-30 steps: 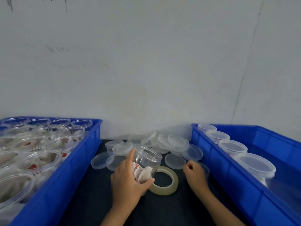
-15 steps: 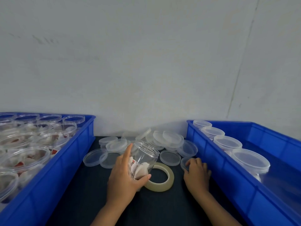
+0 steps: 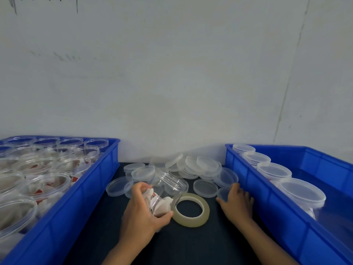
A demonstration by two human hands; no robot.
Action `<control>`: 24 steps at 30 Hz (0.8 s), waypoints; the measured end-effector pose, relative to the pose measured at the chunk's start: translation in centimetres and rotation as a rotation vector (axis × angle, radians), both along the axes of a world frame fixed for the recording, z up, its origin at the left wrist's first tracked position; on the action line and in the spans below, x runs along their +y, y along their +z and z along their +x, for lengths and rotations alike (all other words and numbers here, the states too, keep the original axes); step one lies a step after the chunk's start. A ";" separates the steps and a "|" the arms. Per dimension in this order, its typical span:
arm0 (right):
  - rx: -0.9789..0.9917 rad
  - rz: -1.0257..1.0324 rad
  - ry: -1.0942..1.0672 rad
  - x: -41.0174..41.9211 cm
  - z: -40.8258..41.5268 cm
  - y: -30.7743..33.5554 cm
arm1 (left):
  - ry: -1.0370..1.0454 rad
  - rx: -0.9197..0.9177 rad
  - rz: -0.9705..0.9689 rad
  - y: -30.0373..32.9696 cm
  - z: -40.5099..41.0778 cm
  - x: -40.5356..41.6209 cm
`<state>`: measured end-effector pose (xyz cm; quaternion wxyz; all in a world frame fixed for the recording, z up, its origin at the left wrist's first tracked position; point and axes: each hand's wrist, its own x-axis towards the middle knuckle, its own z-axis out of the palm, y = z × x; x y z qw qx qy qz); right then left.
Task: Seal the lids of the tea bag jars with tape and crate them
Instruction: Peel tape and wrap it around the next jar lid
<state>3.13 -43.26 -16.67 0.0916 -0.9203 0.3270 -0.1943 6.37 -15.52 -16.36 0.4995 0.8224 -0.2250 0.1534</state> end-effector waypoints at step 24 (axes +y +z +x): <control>-0.527 1.054 0.833 12.5 0.4 4.2 | -0.150 0.047 -0.152 -0.2 0.3 1.1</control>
